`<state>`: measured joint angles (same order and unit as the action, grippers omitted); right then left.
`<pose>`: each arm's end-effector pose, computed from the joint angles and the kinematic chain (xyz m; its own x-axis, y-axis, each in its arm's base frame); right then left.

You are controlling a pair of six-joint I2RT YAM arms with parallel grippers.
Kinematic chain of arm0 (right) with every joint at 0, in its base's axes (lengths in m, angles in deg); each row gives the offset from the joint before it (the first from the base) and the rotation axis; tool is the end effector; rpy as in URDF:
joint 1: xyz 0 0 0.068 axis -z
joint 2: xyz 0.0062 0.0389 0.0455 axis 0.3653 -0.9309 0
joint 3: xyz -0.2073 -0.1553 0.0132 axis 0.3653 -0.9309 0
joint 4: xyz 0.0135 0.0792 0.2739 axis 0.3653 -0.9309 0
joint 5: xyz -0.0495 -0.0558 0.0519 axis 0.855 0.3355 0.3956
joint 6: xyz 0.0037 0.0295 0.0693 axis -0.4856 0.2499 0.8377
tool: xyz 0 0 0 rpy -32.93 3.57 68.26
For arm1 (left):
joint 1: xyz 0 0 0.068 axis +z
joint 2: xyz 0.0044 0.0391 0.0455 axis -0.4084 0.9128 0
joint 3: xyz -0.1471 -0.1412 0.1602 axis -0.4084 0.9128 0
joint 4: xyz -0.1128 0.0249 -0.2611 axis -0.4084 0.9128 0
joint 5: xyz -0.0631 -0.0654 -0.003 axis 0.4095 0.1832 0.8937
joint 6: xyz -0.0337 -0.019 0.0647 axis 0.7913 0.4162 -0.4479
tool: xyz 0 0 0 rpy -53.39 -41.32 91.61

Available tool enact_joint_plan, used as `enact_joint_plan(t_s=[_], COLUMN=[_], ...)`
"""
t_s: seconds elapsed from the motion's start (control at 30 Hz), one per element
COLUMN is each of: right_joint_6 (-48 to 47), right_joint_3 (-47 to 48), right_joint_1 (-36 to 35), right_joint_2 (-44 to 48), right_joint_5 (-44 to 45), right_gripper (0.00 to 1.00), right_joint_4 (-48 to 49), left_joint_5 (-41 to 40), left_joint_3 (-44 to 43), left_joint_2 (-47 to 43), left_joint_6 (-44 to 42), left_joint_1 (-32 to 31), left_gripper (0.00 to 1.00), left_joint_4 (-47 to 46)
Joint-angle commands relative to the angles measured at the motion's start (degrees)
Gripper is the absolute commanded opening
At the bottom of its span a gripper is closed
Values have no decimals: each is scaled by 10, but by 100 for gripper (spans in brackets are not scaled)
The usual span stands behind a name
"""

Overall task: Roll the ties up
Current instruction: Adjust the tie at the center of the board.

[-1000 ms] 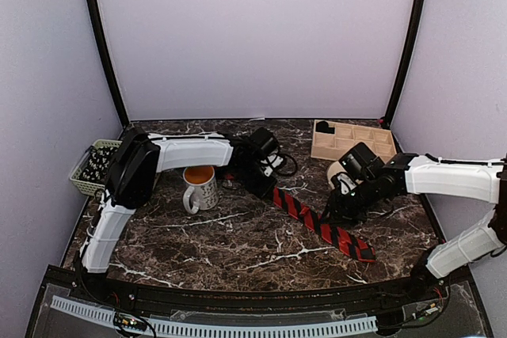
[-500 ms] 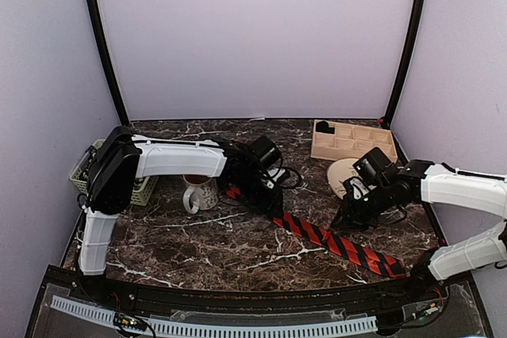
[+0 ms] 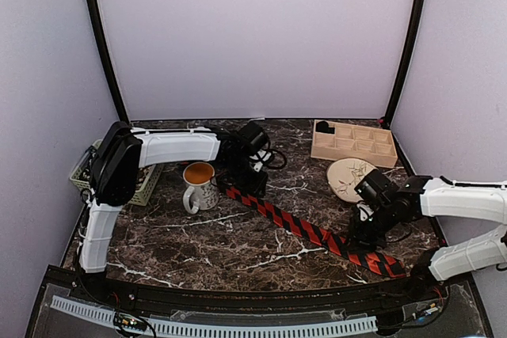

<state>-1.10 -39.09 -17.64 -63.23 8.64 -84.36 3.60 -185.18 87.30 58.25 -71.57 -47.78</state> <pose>0.1575 0.1499 0.1138 -0.9839 0.1772 0.0256 0.1733 0.9070 0.3837 0.3383 -0.3800 0.1367 -0.7625 0.4703 -0.4444 0.6018 0.7677 -0.2202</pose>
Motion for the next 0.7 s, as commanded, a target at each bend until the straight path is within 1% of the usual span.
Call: enact_joint_plan(t_s=[0.0, 0.2, 0.33, 0.47, 0.67], right_joint_6=[19, 12, 10, -27, -99], right_joint_3=[-29, -38, -47, -12, 44], right_joint_1=[14, 48, 97, 165, 270], right_joint_2=[-29, -83, -127, -160, -175], right_joint_5=[40, 42, 17, 38, 87], right_gripper=[20, 17, 15, 14, 14], right_joint_4=[23, 64, 104, 89, 41], left_joint_5=[-41, -40, -20, -17, 26], left_joint_3=[13, 56, 82, 117, 135], left_joint_2=[5, 5, 2, -15, -19], left_joint_6=[-33, -46, -51, -58, -22], left_joint_1=[11, 11, 7, -18, -69], left_gripper=[32, 30, 27, 27, 27], left_joint_4=[30, 30, 32, 32, 18])
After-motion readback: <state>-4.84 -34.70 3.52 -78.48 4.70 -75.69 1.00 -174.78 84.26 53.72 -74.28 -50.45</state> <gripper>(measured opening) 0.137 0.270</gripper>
